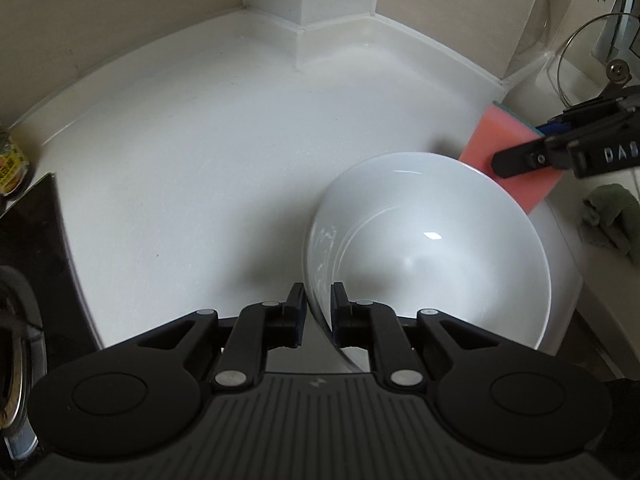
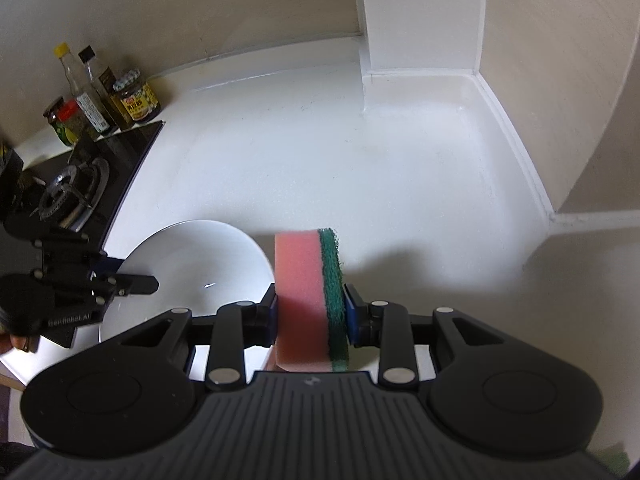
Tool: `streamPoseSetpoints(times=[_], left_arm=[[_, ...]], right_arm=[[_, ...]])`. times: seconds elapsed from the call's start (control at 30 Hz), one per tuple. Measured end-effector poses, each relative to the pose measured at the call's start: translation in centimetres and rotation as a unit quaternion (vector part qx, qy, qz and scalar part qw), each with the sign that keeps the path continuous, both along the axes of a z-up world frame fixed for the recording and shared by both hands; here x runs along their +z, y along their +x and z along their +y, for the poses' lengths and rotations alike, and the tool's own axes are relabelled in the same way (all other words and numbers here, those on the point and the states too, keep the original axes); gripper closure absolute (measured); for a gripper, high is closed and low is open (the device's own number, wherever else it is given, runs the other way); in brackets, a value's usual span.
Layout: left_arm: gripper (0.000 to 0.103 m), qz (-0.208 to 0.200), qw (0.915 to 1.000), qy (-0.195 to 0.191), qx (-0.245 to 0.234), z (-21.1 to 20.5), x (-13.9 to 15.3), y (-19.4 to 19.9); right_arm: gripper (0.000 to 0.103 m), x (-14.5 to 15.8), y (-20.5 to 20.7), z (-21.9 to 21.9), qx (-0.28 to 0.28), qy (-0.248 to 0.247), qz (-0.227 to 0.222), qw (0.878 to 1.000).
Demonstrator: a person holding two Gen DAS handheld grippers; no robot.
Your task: Clean bowl
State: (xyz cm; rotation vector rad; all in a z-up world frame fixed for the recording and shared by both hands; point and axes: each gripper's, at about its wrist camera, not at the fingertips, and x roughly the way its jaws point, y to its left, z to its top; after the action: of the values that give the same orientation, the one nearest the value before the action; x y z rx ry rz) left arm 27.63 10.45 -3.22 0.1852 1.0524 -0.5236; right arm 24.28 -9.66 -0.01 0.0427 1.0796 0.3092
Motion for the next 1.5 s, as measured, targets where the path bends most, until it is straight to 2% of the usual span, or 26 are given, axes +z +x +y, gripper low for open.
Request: streamPoseSetpoints(times=[0.07,0.13,0.27,0.37,0.43,0.5,0.57,0.67,0.8,0.9,1.0,1.1,1.17,1.23,1.33,1.37,1.5], left_arm=[[0.089,0.011,0.9997,0.001,-0.021,0.0,0.1,0.7],[0.090,0.006,0.9985,0.018,-0.052,-0.4,0.2,1.1],[0.091,-0.010,0.9826,0.063,-0.174,-2.4,0.3,2.7],[0.092,0.000,0.9770,0.063,-0.204,-3.3,0.3,3.8],[0.092,0.001,0.9823,0.060,-0.177,-3.6,0.3,4.0],[0.091,0.004,0.9920,0.048,-0.116,-3.1,0.5,3.4],[0.090,0.005,0.9974,0.036,-0.063,-2.5,0.5,2.6],[0.090,0.000,0.9997,0.016,0.016,-1.3,0.4,0.2],[0.091,-0.007,0.9988,0.002,0.049,-0.9,-0.1,-1.5],[0.092,0.009,0.9996,0.002,0.028,-0.8,-0.1,-0.4],[0.093,0.001,0.9965,0.061,-0.057,-1.8,0.2,1.2],[0.092,0.002,0.9878,0.074,-0.137,-2.9,0.2,2.6],[0.092,0.008,0.9854,0.064,-0.158,-3.2,0.1,3.6],[0.094,0.018,0.9902,0.051,-0.129,-2.8,0.2,4.3],[0.094,0.031,0.9993,0.012,-0.018,-1.2,0.7,3.3],[0.093,0.037,0.9991,-0.001,0.020,-0.6,0.9,2.9],[0.093,0.040,0.9939,-0.032,0.098,1.0,0.5,0.3]], right_arm=[[0.076,0.0,-0.1,0.1,0.002,-0.002,0.001,1.000],[0.076,0.1,-0.1,0.2,0.005,-0.005,0.001,1.000],[0.076,0.2,-0.3,0.3,0.009,-0.009,0.002,1.000],[0.076,0.2,-0.3,0.6,0.011,-0.015,0.000,1.000],[0.076,0.2,-0.2,0.5,0.009,-0.015,-0.003,1.000],[0.076,0.1,-0.3,0.2,0.001,-0.006,-0.006,1.000],[0.076,0.1,-0.4,-0.1,-0.004,0.000,-0.008,1.000],[0.076,0.0,-0.6,-0.3,-0.007,0.004,-0.008,1.000],[0.076,0.1,-0.9,0.0,0.001,-0.001,-0.009,1.000],[0.076,0.2,-0.9,0.2,0.011,-0.007,-0.007,1.000],[0.076,0.3,-0.5,0.5,0.023,-0.006,-0.005,1.000],[0.076,0.3,0.1,1.0,0.027,-0.018,-0.009,0.999],[0.076,0.3,0.3,1.1,0.025,-0.025,-0.013,0.999],[0.076,0.3,0.3,0.9,0.017,-0.020,-0.012,1.000],[0.076,0.2,0.1,0.7,0.012,-0.014,-0.012,1.000],[0.076,0.2,0.1,0.7,0.011,-0.013,-0.011,1.000],[0.076,0.1,-0.1,0.4,0.007,-0.002,-0.008,1.000]])
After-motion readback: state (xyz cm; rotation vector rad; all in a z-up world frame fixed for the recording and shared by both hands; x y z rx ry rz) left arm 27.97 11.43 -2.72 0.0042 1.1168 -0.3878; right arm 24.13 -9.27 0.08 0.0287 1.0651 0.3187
